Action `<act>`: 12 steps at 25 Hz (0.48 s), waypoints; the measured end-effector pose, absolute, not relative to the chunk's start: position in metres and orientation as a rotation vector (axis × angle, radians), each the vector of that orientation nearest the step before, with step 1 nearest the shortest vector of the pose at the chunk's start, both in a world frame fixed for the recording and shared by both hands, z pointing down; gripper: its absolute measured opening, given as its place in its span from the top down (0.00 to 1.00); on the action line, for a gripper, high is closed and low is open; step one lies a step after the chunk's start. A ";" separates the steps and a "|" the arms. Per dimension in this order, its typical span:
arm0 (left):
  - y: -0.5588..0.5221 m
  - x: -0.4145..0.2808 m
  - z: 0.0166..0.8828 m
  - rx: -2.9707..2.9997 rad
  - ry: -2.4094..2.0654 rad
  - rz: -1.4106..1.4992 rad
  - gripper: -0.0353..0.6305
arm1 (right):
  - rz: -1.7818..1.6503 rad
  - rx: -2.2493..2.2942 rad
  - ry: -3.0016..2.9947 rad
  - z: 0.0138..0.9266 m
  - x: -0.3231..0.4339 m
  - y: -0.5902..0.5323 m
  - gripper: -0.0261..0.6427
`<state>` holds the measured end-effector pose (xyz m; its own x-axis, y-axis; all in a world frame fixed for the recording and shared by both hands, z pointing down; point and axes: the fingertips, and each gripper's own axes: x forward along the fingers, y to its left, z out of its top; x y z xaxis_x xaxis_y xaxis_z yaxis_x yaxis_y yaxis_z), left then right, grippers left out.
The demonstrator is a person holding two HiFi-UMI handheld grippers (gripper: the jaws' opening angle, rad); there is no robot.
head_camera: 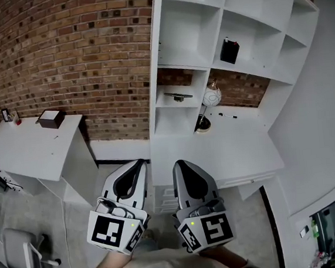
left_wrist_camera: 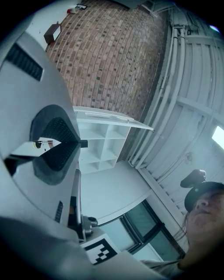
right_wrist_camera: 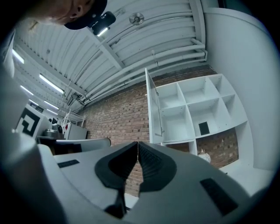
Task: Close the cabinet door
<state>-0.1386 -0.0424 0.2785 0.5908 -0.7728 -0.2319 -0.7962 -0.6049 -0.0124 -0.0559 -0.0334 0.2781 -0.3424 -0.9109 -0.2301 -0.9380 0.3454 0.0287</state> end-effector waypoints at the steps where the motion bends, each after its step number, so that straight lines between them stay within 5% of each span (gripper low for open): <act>1: -0.052 -0.140 0.278 -2.697 1.333 0.312 0.94 | 0.236 -1.688 2.430 0.278 -0.057 -0.043 0.93; 12: -0.139 -0.135 0.278 -2.754 1.245 0.294 0.94 | 0.236 -1.746 2.402 0.277 -0.061 -0.126 0.93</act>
